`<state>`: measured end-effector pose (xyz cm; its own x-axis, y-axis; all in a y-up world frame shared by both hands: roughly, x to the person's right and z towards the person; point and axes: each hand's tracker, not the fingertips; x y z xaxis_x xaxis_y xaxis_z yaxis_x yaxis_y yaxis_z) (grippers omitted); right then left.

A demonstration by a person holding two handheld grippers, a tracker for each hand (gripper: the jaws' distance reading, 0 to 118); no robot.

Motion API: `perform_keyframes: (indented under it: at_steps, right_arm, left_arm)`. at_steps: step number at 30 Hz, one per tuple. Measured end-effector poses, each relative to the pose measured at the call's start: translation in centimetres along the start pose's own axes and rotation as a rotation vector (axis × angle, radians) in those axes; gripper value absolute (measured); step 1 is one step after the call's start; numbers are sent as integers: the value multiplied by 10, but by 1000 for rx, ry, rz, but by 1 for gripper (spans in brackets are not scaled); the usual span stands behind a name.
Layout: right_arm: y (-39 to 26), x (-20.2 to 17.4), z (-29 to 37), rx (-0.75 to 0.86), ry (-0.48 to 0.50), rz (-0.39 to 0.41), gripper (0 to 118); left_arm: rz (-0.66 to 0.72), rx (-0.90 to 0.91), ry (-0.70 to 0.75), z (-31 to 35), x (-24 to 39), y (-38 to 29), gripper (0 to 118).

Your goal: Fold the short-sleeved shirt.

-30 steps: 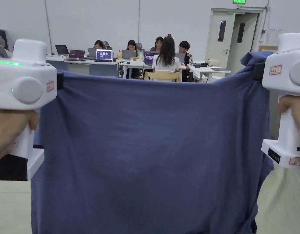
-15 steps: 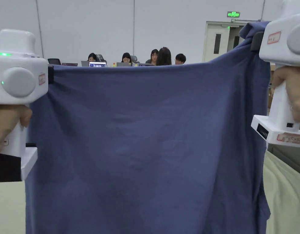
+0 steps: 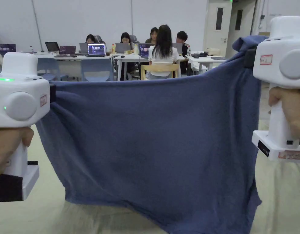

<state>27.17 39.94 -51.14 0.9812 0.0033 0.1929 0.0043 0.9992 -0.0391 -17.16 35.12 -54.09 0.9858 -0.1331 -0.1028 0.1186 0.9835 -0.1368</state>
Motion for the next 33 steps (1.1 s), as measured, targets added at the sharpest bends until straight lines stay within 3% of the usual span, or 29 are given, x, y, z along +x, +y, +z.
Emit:
perform_keyframes:
  at_steps: [8, 19, 23, 26, 33]
  right_arm:
    - [-71, 19, 92, -106, 36, -14, 7]
    - [-183, 56, 247, -228, 57, -118, 7]
    - [-240, 61, 293, -301, 45, -71, 7]
    - [-276, 63, 318, -390, 49, -104, 7]
    - [-340, 60, 359, -549, -12, -20, 7]
  left_arm:
    - [15, -68, -51, 92, -13, -50, 5]
    - [73, -148, -68, 240, -31, -155, 5]
    - [79, -284, -41, 280, -37, -213, 5]
    - [95, -335, -34, 301, -40, -249, 5]
    - [20, -452, -33, 336, -34, -304, 5]
